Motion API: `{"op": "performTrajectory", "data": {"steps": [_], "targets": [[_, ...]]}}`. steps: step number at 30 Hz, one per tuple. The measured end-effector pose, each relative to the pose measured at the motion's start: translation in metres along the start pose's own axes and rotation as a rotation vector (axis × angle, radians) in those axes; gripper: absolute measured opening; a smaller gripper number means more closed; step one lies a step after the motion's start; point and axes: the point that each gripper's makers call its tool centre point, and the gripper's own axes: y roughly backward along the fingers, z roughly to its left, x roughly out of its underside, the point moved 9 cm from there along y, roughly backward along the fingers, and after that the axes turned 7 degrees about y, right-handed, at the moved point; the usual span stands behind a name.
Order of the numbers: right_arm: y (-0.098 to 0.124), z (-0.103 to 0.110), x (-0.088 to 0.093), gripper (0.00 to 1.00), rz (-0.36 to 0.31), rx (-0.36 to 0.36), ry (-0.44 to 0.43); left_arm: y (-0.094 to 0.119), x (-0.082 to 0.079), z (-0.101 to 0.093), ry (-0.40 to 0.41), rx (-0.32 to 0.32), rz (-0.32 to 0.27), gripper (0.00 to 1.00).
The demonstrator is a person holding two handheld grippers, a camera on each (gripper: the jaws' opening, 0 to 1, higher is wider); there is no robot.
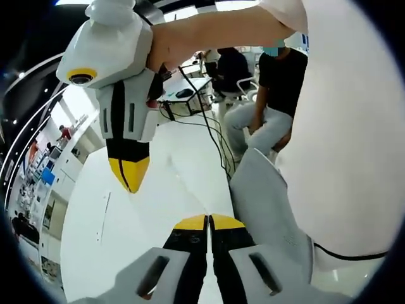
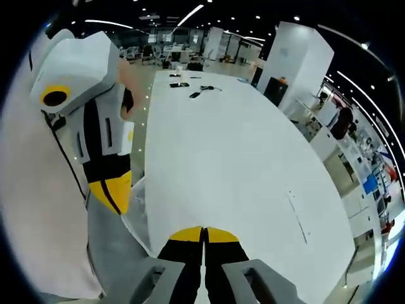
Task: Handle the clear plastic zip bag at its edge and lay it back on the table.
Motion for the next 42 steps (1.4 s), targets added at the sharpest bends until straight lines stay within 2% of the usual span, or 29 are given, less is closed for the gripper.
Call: {"op": "performTrajectory", "data": {"steps": [16, 42], "targets": [[0.000, -0.006, 0.007, 0.00, -0.011, 0.043, -0.080, -0.003, 0.004, -0.005, 0.028, 0.000, -0.018, 0.00], [-0.002, -0.011, 0.007, 0.00, -0.019, 0.064, -0.110, -0.004, 0.011, -0.007, 0.046, -0.027, -0.044, 0.00]]}}
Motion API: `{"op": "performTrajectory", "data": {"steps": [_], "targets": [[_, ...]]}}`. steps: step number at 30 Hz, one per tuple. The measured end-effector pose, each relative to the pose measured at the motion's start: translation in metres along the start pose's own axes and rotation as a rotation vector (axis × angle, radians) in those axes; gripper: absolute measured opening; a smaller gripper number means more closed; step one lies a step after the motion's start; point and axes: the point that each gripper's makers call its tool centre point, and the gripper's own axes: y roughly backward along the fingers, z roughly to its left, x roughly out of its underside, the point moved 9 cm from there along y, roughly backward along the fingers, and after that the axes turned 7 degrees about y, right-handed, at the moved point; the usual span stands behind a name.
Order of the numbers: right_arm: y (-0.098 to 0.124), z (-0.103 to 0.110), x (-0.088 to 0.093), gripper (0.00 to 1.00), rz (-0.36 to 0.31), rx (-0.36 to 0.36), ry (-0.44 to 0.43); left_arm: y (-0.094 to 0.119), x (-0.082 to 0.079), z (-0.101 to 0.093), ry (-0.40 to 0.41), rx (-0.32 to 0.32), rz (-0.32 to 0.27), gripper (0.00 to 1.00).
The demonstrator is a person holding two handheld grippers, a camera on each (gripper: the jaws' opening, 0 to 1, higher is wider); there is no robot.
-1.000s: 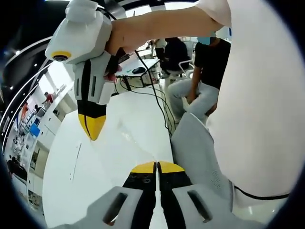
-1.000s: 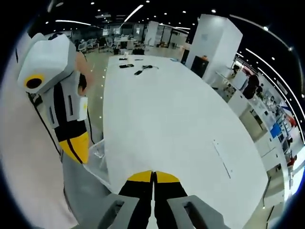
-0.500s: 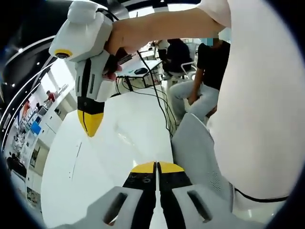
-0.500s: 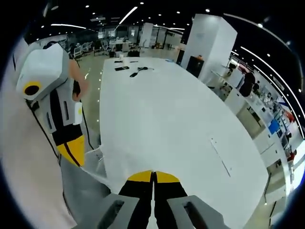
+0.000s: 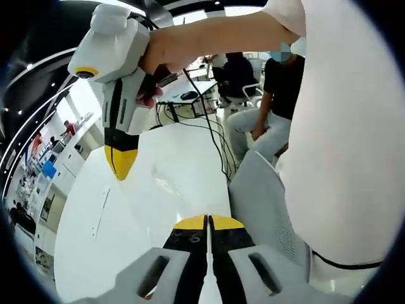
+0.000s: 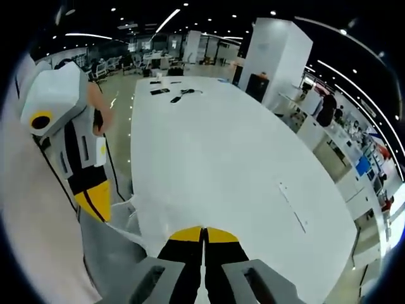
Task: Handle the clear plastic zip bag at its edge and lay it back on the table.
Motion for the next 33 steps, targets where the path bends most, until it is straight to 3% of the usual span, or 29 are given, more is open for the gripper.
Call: {"op": "performTrajectory", "data": {"steps": [33], "targets": [[0.006, 0.006, -0.011, 0.00, -0.001, 0.038, 0.093, 0.005, 0.002, 0.008, 0.041, -0.071, -0.041, 0.00]]}}
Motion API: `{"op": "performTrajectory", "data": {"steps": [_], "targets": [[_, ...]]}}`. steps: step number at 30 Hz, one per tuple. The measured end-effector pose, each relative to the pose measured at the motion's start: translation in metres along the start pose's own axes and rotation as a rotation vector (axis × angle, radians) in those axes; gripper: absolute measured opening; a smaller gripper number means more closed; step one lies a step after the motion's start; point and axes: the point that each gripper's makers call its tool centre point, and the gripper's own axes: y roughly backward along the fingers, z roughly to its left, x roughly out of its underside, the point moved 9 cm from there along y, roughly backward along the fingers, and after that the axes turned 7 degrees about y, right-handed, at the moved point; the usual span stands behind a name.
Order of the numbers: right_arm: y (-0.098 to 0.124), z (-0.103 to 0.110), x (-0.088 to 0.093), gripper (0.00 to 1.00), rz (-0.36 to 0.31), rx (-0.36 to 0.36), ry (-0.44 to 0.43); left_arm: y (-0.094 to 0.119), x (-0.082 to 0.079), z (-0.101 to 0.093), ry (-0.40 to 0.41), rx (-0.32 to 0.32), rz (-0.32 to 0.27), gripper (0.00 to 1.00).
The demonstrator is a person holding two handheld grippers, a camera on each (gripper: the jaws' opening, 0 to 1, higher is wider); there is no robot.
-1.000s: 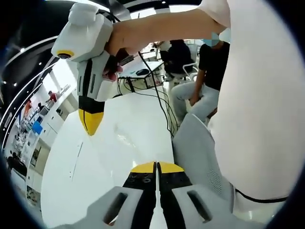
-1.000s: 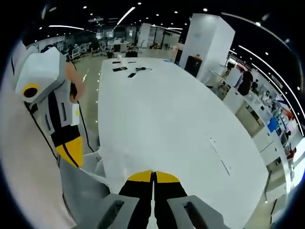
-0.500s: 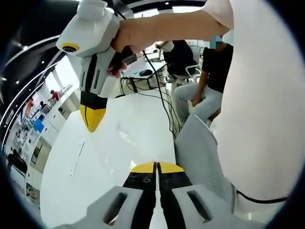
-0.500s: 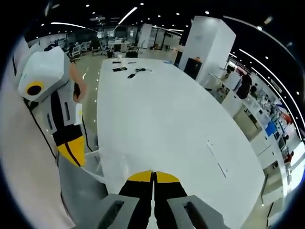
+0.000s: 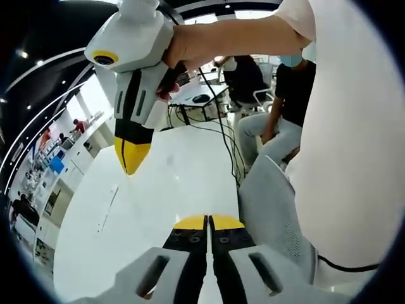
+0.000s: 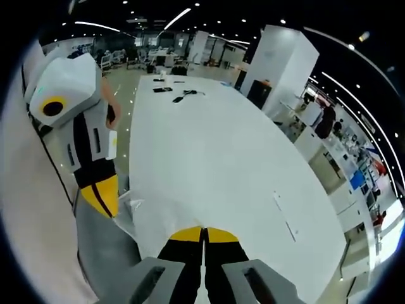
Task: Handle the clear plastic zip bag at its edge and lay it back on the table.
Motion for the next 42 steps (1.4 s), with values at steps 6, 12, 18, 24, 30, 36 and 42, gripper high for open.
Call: {"op": "performTrajectory", "data": {"steps": [6, 12, 18, 24, 30, 36, 42], "targets": [[0.000, 0.003, -0.002, 0.00, 0.004, 0.004, 0.026, 0.001, 0.001, 0.003, 0.007, -0.029, -0.017, 0.00], [0.000, 0.003, -0.003, 0.00, 0.005, 0.012, 0.046, 0.004, 0.001, 0.008, 0.016, -0.058, -0.042, 0.00], [0.001, 0.003, -0.005, 0.00, 0.008, 0.022, 0.061, 0.006, 0.000, 0.012, 0.030, -0.085, -0.066, 0.00], [0.001, 0.001, -0.004, 0.00, 0.008, 0.029, 0.064, 0.007, 0.000, 0.012, 0.044, -0.097, -0.086, 0.00], [0.001, -0.001, -0.001, 0.00, 0.010, 0.033, 0.054, 0.008, 0.008, 0.011, 0.109, -0.108, -0.121, 0.00], [0.001, -0.006, 0.008, 0.00, 0.013, 0.045, 0.039, 0.013, 0.030, 0.009, 0.293, -0.137, -0.191, 0.03], [0.001, -0.012, 0.015, 0.00, 0.013, 0.063, 0.020, 0.021, 0.055, 0.010, 0.451, -0.191, -0.259, 0.06]]}}
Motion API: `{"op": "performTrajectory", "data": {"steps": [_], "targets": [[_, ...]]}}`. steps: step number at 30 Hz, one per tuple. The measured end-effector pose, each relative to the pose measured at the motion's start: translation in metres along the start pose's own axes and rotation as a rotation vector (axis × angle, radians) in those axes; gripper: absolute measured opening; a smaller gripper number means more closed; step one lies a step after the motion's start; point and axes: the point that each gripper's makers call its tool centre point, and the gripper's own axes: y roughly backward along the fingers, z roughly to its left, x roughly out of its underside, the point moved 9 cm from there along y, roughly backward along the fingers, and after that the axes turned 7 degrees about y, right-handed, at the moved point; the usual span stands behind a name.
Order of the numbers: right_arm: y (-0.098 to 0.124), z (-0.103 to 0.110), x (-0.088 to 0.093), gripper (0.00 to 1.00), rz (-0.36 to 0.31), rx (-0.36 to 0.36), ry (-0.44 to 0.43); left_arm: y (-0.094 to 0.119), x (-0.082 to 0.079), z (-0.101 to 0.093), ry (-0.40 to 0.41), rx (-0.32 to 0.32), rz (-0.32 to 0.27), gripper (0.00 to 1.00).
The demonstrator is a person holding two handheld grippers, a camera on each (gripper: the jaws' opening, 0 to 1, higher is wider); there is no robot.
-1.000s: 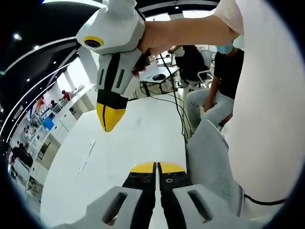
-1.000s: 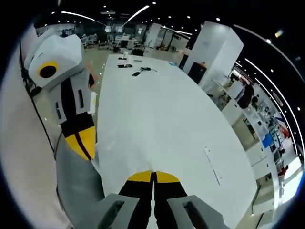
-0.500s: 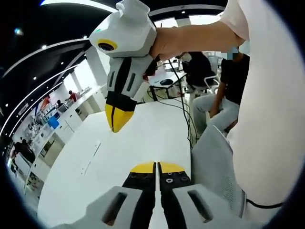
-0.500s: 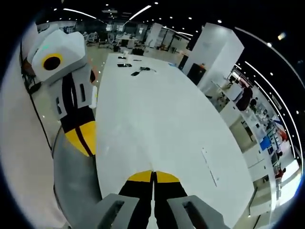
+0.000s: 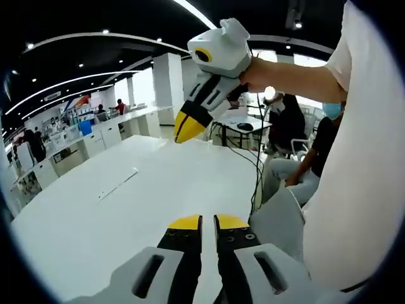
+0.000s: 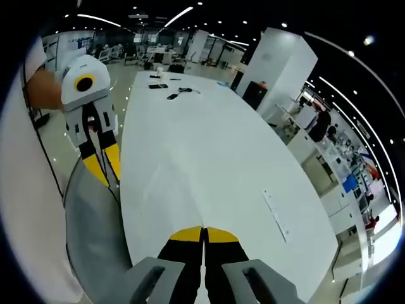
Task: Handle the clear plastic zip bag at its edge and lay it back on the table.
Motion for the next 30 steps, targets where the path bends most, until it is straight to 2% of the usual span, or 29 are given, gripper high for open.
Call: {"op": "performTrajectory", "data": {"steps": [2, 9, 14, 22, 30], "targets": [[-0.001, -0.003, 0.002, 0.00, 0.001, 0.008, -0.004, 0.003, 0.006, 0.004, 0.036, -0.021, -0.017, 0.07], [-0.008, -0.017, 0.013, 0.00, 0.021, 0.048, -0.005, 0.006, 0.044, 0.011, 0.126, -0.084, -0.011, 0.09], [-0.019, -0.031, 0.023, 0.00, 0.030, 0.070, -0.026, 0.006, 0.061, 0.010, 0.169, -0.104, -0.012, 0.10], [-0.041, -0.063, 0.033, 0.00, 0.044, 0.110, -0.035, 0.005, 0.073, 0.008, 0.200, -0.119, -0.010, 0.11], [-0.063, -0.097, 0.040, 0.00, 0.050, 0.198, -0.031, 0.008, 0.076, 0.009, 0.213, -0.133, -0.017, 0.10]]}}
